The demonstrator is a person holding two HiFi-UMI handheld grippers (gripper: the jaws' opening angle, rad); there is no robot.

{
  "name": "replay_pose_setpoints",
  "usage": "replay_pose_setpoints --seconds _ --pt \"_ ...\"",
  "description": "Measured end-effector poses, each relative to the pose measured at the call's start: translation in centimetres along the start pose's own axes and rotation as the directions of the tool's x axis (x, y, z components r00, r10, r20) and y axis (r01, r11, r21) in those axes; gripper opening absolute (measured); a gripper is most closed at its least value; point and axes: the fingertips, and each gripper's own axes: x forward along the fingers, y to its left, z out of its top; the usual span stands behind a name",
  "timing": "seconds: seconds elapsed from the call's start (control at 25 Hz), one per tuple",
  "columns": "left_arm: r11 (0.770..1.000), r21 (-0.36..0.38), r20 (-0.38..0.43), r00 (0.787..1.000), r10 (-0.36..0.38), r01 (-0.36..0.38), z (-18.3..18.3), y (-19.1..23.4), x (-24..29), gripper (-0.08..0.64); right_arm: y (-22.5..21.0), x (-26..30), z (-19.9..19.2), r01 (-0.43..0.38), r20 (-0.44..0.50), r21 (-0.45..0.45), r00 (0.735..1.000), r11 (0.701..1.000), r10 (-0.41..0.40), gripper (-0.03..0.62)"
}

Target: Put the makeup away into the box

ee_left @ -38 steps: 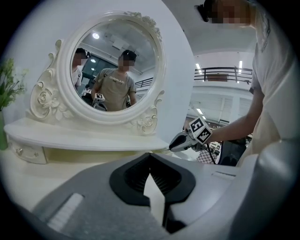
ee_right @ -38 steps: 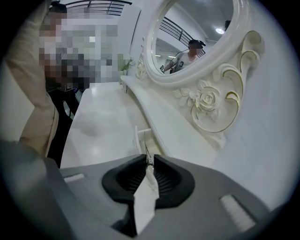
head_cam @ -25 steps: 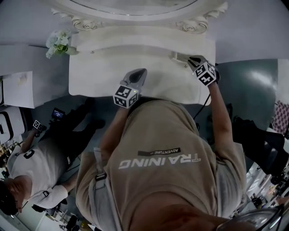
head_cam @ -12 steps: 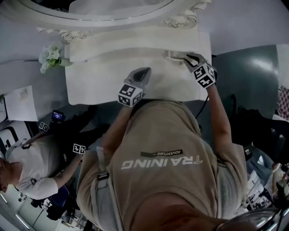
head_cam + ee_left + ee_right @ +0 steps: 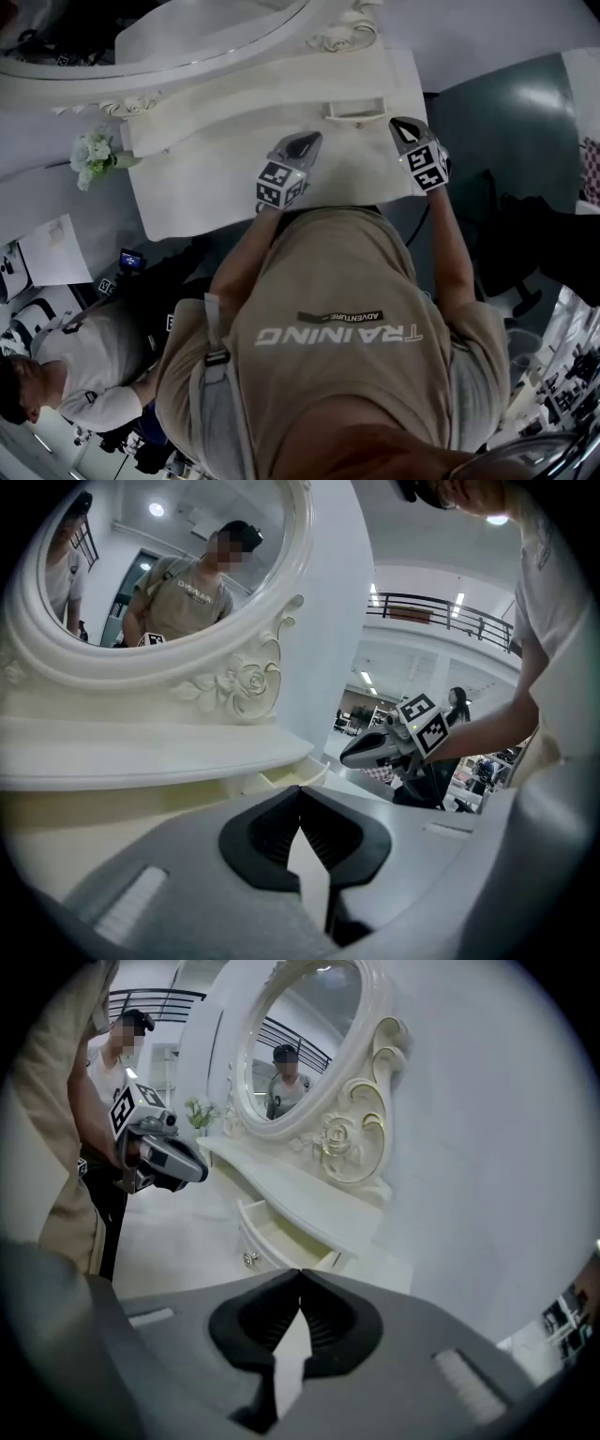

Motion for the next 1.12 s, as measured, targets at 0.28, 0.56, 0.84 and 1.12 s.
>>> replay_pose_setpoints --seconds 0.28,0.56,0.84,1.12 --pt "0.999 0.021 -0.106 0.994 -0.028 0.03 -2.1 -0.1 4.1 0.003 -0.4 1.5 -2.6 0.001 -0.024 0.13 1.0 0.992 0.002 0.005" --pt "0.999 0.015 -0.168 0.985 -0.029 0.032 -3.3 1.0 6.3 0.003 -1.0 3.0 -3.4 -0.003 -0.04 0.141 0.999 0.99 0.009 0.005" --pt "1.0 -0.025 -0.176 0.984 -0.003 -0.002 -3.4 2.2 7.1 0.003 -2.0 3.9 -3.4 -0.003 -0.043 0.171 0.999 0.985 0.011 0.005" --pt "0.996 -0.064 -0.147 0.988 0.046 -0.056 -2.7 3.8 7.8 0.003 -2.6 5.4 -1.8 -0.015 -0.034 0.144 0.999 0.989 0.02 0.005"
